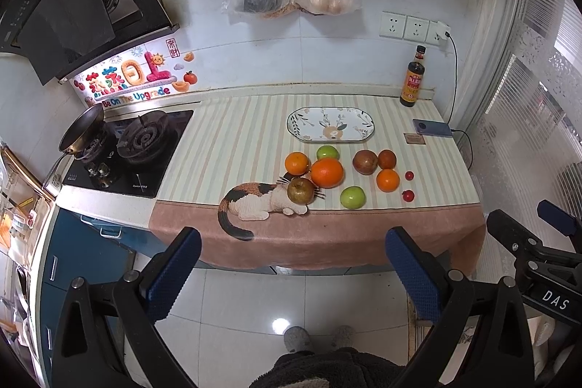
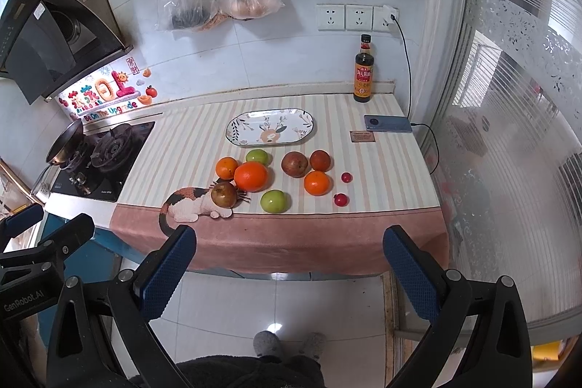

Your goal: Organize fruits

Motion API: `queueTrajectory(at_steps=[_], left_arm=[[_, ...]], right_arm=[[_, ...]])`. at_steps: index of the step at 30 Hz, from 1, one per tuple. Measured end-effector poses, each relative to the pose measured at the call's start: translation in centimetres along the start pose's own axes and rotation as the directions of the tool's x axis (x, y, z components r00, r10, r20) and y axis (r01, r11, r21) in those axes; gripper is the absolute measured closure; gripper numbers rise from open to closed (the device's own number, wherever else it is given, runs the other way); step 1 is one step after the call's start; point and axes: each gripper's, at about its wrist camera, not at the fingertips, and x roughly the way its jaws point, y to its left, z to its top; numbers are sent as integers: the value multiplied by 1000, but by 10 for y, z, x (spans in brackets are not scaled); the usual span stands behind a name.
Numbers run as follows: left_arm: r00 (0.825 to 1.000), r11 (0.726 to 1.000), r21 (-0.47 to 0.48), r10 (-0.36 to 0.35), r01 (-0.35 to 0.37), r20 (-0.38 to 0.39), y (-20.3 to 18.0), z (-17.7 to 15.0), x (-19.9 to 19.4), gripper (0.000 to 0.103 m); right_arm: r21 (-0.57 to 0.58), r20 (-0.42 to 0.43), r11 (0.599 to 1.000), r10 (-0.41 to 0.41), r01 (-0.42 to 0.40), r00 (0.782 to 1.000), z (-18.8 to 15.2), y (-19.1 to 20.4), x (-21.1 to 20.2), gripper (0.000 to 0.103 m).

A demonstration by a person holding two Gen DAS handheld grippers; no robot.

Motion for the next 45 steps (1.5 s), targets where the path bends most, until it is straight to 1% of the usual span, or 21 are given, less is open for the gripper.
queueTrajectory(at_steps=[27, 31, 33, 37, 40, 42, 45], left_arm=[[1000, 1000, 0, -2, 2, 3, -2, 4, -1, 0], [1000, 1000, -1, -4, 4, 9, -2, 3, -1, 0], [1000, 1000, -8, 2, -2, 30, 0, 9, -1, 0], [992, 997, -19, 74, -72, 101, 7, 19, 14, 0], [985, 993, -13, 120, -119, 123, 15, 26, 34, 0], [984, 991, -7, 136, -136, 111, 23, 30, 55, 0], [987, 989, 15, 147, -148, 60, 35, 37, 92, 0]], right_arm=[[-2, -1, 1000, 1, -1, 1000, 1, -1, -1, 0], [3, 5, 1000, 2, -2, 1000, 1, -3, -4, 0], [19, 16, 1000, 0, 0, 1000, 1, -5, -3, 0], [65, 79, 998, 21, -26, 997, 3, -8, 1, 0], [91, 106, 996, 12, -22, 994, 4, -6, 19, 0], [112, 87, 994, 11, -21, 996, 5, -5, 38, 0], [134, 48, 991, 7, -13, 999, 7, 1, 73, 0]])
